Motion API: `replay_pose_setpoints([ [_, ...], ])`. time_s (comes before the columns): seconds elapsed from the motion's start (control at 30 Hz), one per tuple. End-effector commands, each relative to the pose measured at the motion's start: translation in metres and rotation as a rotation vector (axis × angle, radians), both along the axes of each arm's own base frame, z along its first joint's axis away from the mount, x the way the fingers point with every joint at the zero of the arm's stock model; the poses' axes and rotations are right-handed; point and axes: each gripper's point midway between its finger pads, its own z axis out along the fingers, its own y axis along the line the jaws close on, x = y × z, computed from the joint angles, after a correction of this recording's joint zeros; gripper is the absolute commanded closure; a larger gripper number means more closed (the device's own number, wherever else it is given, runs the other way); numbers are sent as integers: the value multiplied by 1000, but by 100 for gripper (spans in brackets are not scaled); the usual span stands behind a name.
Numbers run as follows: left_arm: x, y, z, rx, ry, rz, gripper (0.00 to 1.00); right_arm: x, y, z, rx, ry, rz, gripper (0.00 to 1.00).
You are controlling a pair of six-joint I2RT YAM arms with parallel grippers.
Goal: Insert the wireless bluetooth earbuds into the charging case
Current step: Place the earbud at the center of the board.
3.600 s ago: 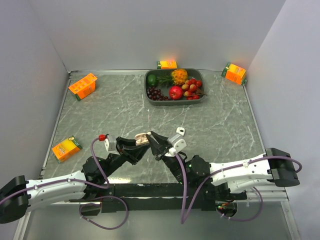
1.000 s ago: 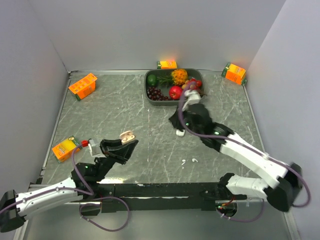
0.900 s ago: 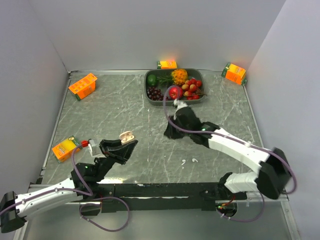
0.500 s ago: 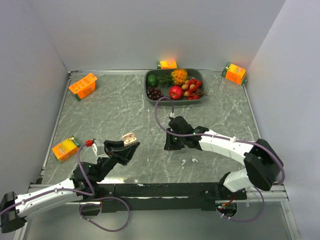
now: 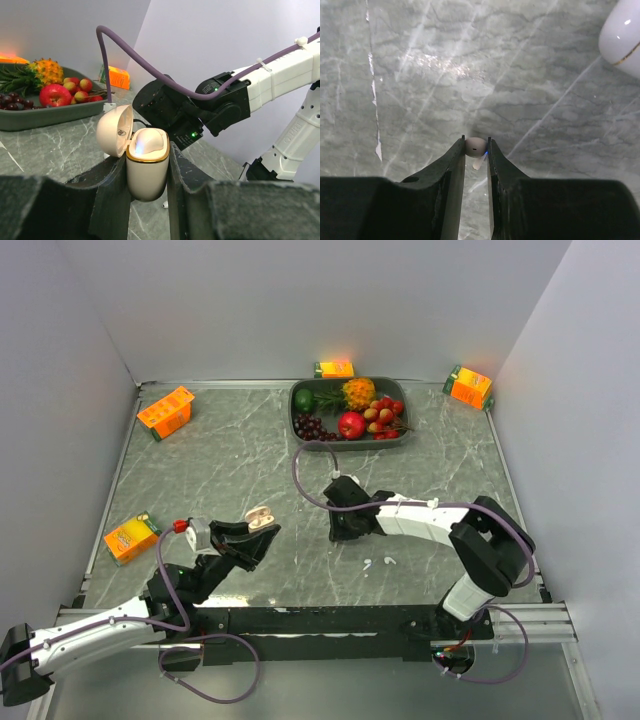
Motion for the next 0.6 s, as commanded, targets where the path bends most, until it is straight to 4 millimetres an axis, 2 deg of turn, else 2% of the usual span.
replay_pose_setpoints([
  [0.0, -2, -2, -7, -1, -1, -13, 99, 11, 11, 11, 2, -47, 11, 93],
  [0.03, -2, -2, -6, -2, -2, -13, 99, 11, 11, 11, -1, -48, 15, 87],
  [0.23, -1, -3, -7, 0, 3, -14, 99, 7, 11, 13, -3, -40, 24, 67],
  [0.43, -2, -4, -8, 6, 0, -15, 99, 7, 11, 18, -7, -47, 24, 53],
  [0.57, -2, -4, -6, 6, -5, -17, 99, 8, 12, 26, 1, -52, 21, 50],
])
